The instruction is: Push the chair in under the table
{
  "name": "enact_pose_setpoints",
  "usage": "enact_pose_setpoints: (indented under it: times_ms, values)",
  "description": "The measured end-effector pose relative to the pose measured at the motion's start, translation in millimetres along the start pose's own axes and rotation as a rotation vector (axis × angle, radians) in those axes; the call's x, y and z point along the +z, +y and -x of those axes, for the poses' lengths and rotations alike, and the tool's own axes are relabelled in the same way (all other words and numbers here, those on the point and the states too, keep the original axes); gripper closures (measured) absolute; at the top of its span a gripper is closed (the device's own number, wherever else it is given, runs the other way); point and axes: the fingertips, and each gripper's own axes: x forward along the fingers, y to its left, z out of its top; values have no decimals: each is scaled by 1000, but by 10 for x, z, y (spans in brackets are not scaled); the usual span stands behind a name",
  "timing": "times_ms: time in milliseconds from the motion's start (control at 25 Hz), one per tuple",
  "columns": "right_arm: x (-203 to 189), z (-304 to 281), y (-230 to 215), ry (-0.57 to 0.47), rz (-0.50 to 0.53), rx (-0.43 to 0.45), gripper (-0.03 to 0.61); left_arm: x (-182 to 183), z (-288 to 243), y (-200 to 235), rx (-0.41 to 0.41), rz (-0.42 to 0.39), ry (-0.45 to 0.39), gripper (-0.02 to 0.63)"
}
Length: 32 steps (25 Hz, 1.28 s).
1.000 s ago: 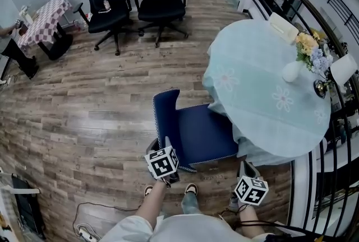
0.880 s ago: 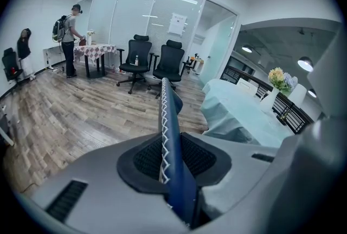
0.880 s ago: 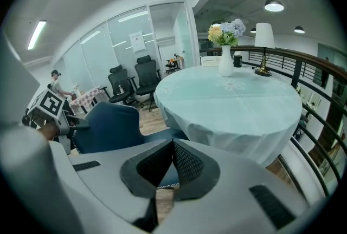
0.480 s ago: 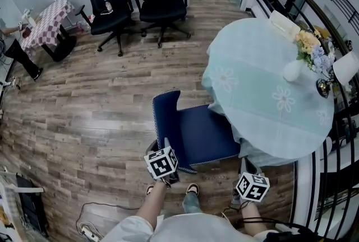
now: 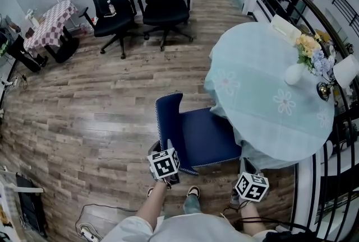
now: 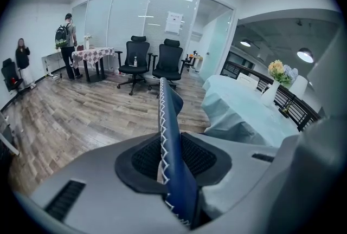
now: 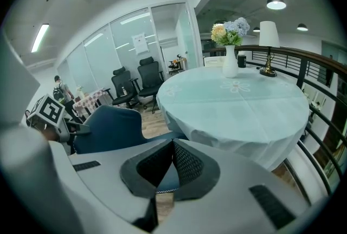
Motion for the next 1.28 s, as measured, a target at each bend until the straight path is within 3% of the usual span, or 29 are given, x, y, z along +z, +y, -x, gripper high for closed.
enact_pose_setpoints:
  times_ms: [440, 920, 1280]
  values:
    - [124, 143, 113, -46, -15, -17, 561, -1, 77, 25, -101, -37, 52, 488]
    - [223, 118, 539, -82, -12, 22, 561, 409, 492, 202, -108, -68, -75, 479]
    - [309, 149, 931, -116, 3, 51, 561, 603, 927, 242, -178, -130, -159, 482]
